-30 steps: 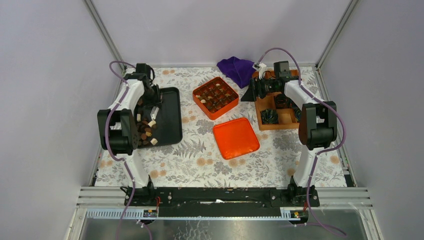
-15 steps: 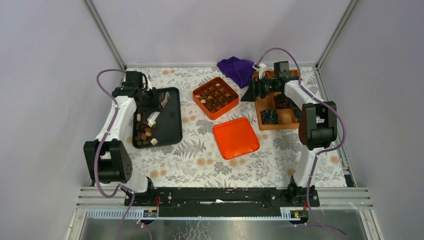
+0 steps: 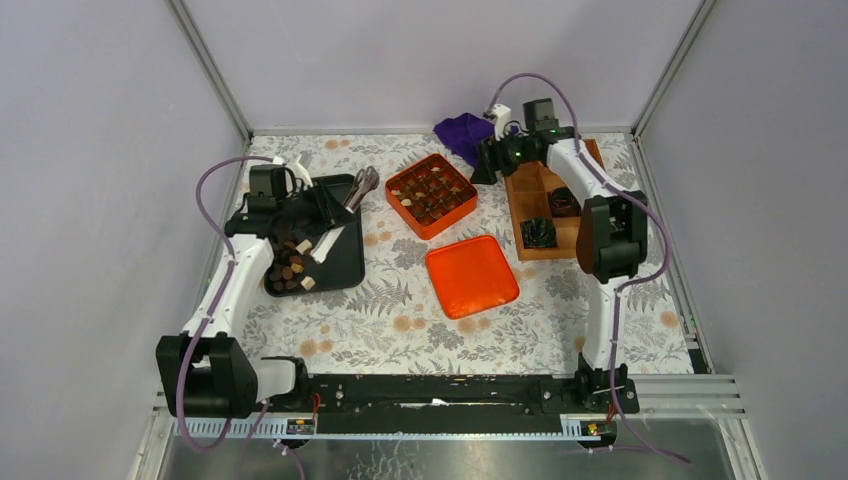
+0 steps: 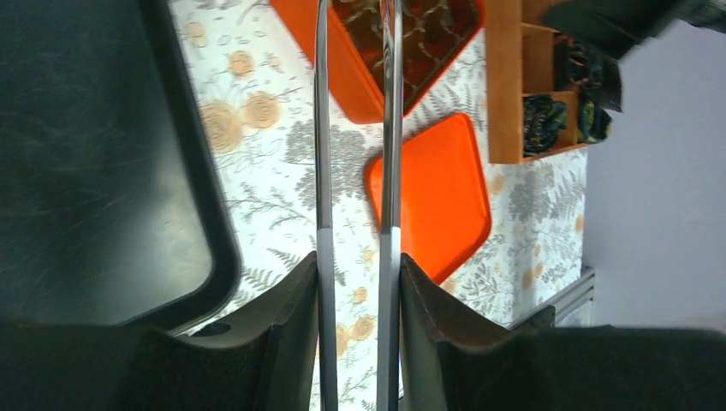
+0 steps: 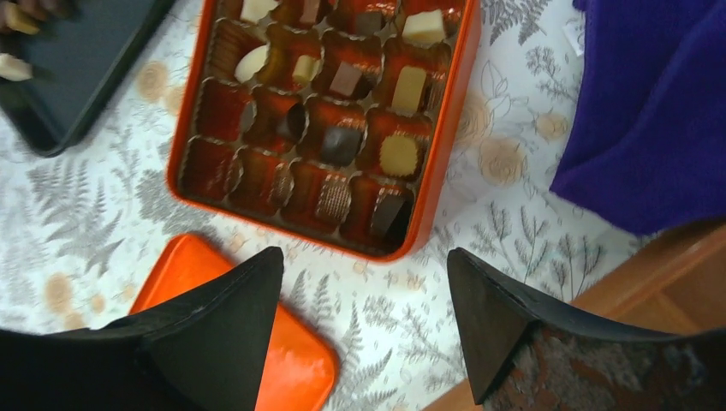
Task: Pack the chocolate
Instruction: Pick up the packing box from the center of the board.
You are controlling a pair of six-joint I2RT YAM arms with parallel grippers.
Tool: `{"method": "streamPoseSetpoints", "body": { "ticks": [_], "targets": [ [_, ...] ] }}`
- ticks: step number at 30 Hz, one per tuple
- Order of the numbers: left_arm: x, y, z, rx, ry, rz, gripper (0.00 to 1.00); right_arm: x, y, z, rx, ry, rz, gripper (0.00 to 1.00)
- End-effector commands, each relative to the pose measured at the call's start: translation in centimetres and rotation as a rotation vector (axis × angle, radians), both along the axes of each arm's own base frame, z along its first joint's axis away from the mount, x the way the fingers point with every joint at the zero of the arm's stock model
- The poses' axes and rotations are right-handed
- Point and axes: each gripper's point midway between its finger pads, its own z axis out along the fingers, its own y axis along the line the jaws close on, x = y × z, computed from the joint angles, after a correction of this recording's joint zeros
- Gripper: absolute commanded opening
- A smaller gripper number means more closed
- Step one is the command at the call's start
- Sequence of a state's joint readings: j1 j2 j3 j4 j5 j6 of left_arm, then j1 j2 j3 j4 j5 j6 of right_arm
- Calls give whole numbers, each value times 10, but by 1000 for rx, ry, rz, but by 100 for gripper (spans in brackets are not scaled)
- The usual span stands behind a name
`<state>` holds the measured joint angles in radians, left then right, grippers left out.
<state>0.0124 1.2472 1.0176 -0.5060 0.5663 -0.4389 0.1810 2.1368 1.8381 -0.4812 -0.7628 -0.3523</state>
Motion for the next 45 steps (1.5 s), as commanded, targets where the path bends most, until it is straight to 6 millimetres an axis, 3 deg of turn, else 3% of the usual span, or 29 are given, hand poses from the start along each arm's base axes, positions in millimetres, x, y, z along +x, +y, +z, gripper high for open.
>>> {"method": "streamPoseSetpoints", "body": {
  "ticks": [1,10,14,21,26,31,35,38,45],
  "targets": [
    [11,-28,33,-88,-153,-63,0,16,19,-17,-166,-58,10,77],
    [7,-54,22,-84,-145,-103,0,54,38,-49,-286,-114,-38,73],
    [6,-58,18,-84,-137,-115,0,61,40,-62,-302,-119,-53,71],
    [8,-65,17,-79,-139,-135,0,62,48,-77,-307,-116,-46,53],
    [7,-74,14,-72,-134,-161,0,66,51,-78,-301,-131,-50,33],
    [6,-82,9,-53,-135,-175,0,70,55,-64,-282,-171,-53,11],
    [7,-88,6,-39,-141,-179,0,75,56,-49,-275,-218,-59,0],
    [8,-93,7,-28,-154,-185,0,80,57,-31,-272,-272,-65,0],
    [13,-102,18,19,-221,-201,0,90,65,35,-253,-480,-75,0]
  ]
}}
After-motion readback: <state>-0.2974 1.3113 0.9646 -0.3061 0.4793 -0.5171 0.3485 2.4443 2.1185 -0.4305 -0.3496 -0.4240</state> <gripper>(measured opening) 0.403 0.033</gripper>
